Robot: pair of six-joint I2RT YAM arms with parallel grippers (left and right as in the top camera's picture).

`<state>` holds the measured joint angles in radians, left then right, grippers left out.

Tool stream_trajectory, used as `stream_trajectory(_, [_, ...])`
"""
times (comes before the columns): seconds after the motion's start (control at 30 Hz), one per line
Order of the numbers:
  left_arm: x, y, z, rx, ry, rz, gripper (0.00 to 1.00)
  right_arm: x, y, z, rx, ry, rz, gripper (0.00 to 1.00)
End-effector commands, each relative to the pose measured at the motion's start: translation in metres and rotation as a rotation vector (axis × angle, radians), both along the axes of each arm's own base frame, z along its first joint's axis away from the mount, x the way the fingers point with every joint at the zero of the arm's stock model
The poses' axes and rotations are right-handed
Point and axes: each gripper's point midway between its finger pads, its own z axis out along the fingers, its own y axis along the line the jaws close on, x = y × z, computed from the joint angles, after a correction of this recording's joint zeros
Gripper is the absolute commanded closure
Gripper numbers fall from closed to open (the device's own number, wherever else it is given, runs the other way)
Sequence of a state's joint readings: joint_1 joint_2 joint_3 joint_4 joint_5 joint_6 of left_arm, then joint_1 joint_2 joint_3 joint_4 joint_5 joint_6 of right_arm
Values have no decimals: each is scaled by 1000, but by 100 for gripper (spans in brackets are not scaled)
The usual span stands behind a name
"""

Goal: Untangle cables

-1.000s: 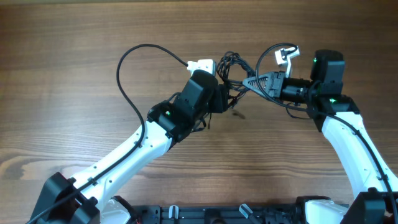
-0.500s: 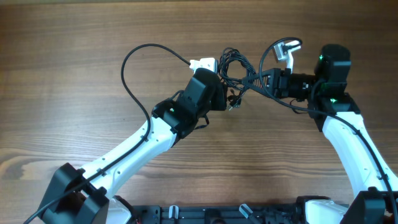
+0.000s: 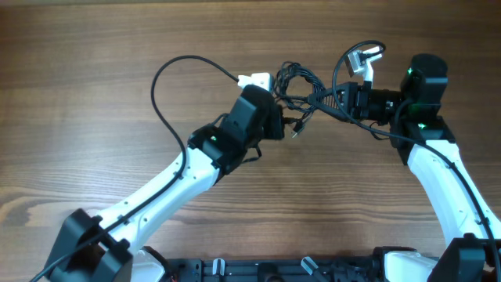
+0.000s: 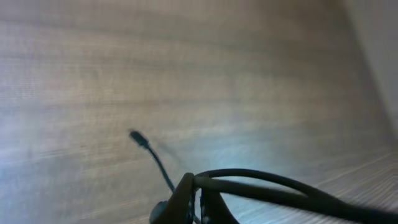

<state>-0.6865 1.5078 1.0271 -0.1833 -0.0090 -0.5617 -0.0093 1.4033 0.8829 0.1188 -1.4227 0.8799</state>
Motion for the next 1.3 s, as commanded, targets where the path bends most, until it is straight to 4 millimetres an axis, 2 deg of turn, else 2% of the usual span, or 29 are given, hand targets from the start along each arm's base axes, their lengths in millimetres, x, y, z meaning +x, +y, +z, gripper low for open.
stream_trajectory(0.0, [4, 3, 54, -91, -125, 7, 96, 3, 3, -18, -31, 16, -12, 96])
stream_trajectory(0.07, [2, 4, 65, -110, -145, 4, 96, 9, 2, -33, -73, 24, -49, 96])
stream_trajectory(0.27, [-8, -8, 68, -154, -122, -72, 96, 14, -2, -53, -156, 11, -102, 95])
stream_trajectory(0.3, [-9, -7, 64, -142, -108, -70, 90, 15, -2, -52, -155, 2, -103, 96])
stream_trajectory(0.33, [-10, -5, 60, -130, -97, -65, 75, 16, -3, -51, -153, -8, -105, 96])
stream_trajectory(0.4, [-10, 3, 52, -93, -78, -36, 36, 19, -4, -46, -141, -22, -110, 96])
stream_trajectory(0.47, [-11, 6, 47, -73, -63, -27, 15, 23, -7, -39, -129, -59, -118, 96])
stream_trajectory(0.5, [-11, 7, 46, -69, -58, -27, 0, 31, -12, -37, -143, -98, -153, 96])
stream_trajectory(0.63, [-13, 8, 52, -78, -71, -28, 0, 43, -21, -49, -219, -132, -229, 96])
stream_trajectory(0.77, [-17, 11, 71, -43, -163, -85, 1, 51, -41, -91, -417, -60, -342, 96])
stream_trajectory(0.83, [-19, 13, 82, -58, -187, -85, 8, 45, -40, -96, -442, -83, -313, 96])
stream_trajectory(0.9, [-17, 10, 90, -84, -210, -87, 25, 39, -34, -99, -463, -119, -274, 96])
stream_trajectory(0.97, [-18, 5, 89, -106, -199, -101, 25, 34, -25, -101, -476, -152, -231, 96])
stream_trajectory(1.03, [-17, 4, 85, -126, -169, -80, 19, 25, -12, -104, -479, -146, -187, 96])
stream_trajectory(1.13, [-17, 1, 83, -152, -142, -75, 19, 19, -1, -105, -482, -167, -147, 96])
stream_trajectory(1.2, [-17, 0, 74, -143, -115, -73, 20, 18, 0, -105, -479, -168, -140, 96])
stream_trajectory(1.27, [-14, -3, 56, -126, -69, -62, 23, 15, 3, -102, -458, -169, -124, 96])
